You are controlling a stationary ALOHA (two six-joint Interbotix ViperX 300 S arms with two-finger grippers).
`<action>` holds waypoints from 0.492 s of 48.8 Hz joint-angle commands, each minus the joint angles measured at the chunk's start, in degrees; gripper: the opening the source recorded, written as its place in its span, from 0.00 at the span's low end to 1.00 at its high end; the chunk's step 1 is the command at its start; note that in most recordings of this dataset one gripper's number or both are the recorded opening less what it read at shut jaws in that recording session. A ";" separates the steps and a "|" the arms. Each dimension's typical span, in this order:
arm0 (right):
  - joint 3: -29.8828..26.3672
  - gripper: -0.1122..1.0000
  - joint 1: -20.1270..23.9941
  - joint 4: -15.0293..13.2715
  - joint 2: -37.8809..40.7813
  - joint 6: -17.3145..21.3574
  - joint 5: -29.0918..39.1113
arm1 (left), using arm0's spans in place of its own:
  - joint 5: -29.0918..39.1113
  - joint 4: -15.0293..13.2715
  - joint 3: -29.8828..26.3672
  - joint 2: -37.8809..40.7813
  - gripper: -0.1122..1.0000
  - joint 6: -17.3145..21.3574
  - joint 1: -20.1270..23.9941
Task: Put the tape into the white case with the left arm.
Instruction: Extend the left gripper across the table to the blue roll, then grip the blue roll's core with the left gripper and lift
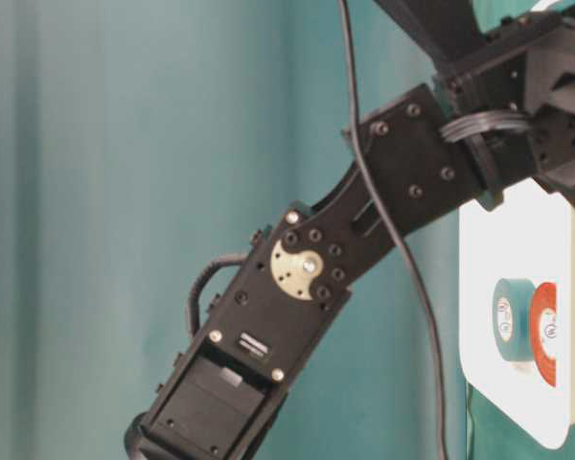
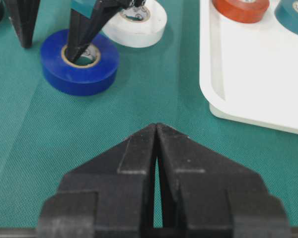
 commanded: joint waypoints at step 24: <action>-0.53 0.02 0.00 0.00 0.35 0.00 -0.62 | 1.23 0.09 -0.97 -5.10 0.34 0.09 0.18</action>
